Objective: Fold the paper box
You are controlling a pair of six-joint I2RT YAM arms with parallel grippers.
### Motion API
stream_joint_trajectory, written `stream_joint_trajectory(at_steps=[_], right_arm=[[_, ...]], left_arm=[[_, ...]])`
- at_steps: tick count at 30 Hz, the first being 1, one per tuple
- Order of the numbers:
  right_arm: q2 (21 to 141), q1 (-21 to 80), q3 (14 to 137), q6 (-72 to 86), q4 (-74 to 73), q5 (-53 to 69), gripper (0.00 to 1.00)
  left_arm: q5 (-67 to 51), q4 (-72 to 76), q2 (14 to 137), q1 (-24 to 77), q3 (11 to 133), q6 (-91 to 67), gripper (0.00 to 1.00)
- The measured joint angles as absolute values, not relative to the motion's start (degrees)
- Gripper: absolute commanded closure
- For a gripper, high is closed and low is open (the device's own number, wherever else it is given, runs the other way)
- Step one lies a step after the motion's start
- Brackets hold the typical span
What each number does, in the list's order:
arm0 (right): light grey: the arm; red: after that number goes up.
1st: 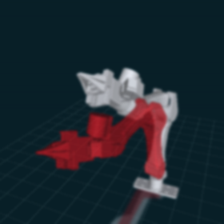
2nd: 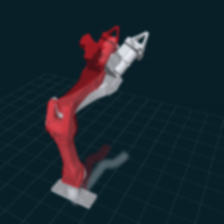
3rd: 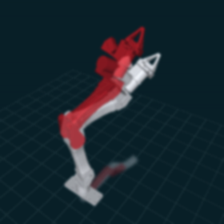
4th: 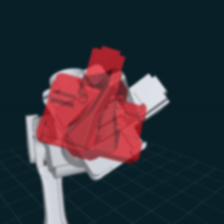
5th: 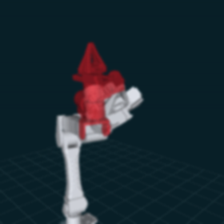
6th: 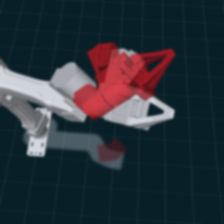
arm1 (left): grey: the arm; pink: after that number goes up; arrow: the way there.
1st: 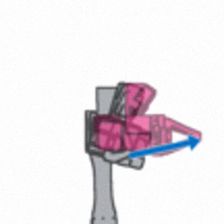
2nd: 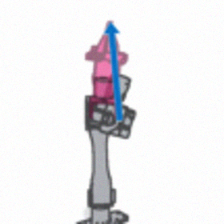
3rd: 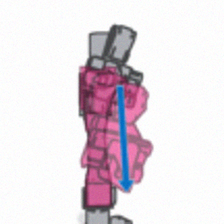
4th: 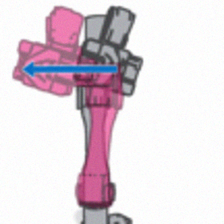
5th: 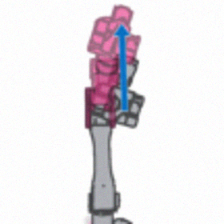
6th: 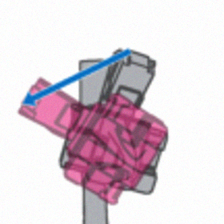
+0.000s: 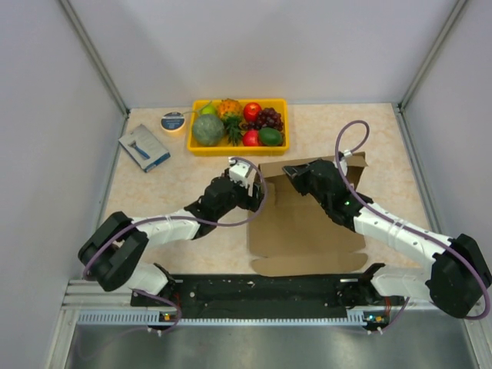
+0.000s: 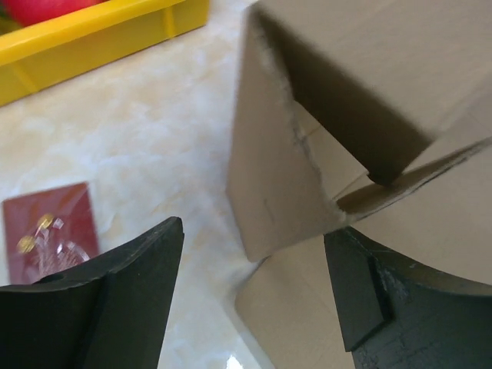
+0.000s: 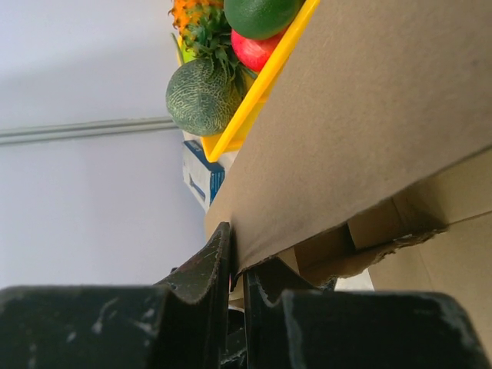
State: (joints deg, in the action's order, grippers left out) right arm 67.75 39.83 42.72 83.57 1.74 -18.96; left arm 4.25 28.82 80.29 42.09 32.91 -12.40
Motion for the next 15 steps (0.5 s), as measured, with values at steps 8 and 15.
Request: stream_joint_trajectory(at_steps=[8,15], right_arm=[[67.75,39.83,42.72,83.57,1.76,-18.37,0.94],[67.81,39.48,42.46,84.12,2.63,-18.74,0.93]], left_arm=[[6.09,30.06,85.36,46.22,37.63,-10.59,0.70],[24.82,31.48,89.71,51.90,40.40,-13.23,0.61]])
